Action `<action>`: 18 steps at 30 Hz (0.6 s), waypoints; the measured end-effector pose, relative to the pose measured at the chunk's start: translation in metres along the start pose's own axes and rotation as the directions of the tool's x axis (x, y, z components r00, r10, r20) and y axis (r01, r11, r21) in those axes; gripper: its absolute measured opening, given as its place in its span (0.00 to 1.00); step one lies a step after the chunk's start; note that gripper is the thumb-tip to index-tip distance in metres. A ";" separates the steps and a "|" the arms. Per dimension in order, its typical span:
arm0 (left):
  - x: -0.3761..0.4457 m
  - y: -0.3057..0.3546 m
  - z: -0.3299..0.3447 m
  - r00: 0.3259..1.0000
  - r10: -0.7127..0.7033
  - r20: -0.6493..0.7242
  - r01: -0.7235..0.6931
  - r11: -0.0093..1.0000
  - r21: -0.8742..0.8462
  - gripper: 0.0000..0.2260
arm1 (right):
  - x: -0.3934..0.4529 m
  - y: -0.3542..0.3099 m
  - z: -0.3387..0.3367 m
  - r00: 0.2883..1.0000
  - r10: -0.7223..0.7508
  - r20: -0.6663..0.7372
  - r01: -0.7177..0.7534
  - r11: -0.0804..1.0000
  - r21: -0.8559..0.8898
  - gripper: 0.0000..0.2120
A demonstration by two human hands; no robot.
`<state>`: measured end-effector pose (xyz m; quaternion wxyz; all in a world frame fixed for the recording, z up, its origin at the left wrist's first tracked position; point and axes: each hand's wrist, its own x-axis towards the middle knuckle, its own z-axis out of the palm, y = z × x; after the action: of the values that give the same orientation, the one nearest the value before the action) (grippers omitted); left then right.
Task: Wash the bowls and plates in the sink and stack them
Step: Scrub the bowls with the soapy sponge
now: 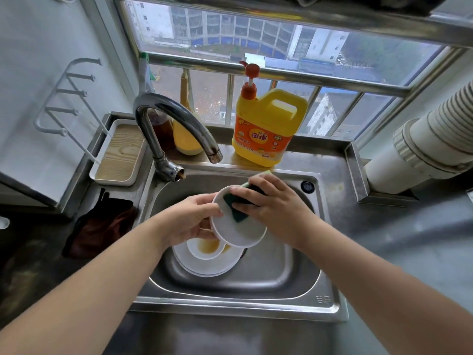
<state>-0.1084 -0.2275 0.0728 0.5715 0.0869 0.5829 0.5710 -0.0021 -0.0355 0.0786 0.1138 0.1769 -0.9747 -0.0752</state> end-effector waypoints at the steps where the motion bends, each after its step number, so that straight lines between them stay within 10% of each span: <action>1: 0.001 0.002 0.000 1.000 0.014 0.014 -0.014 1.000 -0.004 0.21 | 0.004 0.002 -0.002 1.000 -0.006 -0.010 0.005 0.999 -0.032 0.20; 7: 0.007 -0.011 0.002 0.978 0.124 -0.166 -0.127 0.992 -0.010 0.28 | -0.009 -0.025 0.016 0.935 0.343 0.088 -0.351 0.931 0.103 0.21; 11: 0.011 -0.024 0.008 0.941 0.103 -0.322 -0.129 0.990 -0.060 0.22 | -0.008 -0.056 0.006 0.761 0.440 0.478 -0.608 0.740 0.287 0.20; 16: 0.017 -0.034 0.017 0.924 0.071 -0.377 -0.126 0.984 -0.124 0.17 | 0.004 -0.073 -0.001 0.544 0.486 0.684 -0.767 -0.042 0.641 0.12; 18: 0.018 -0.032 0.016 0.924 0.092 -0.372 -0.147 0.982 -0.121 0.17 | 0.004 -0.076 0.002 0.530 0.473 0.704 -0.711 -0.203 0.673 0.14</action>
<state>-0.0844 -0.2154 0.0428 0.4222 -0.0273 0.6291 0.6521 0.0187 -0.1067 0.0631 -0.0967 -0.2899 -0.7489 0.5880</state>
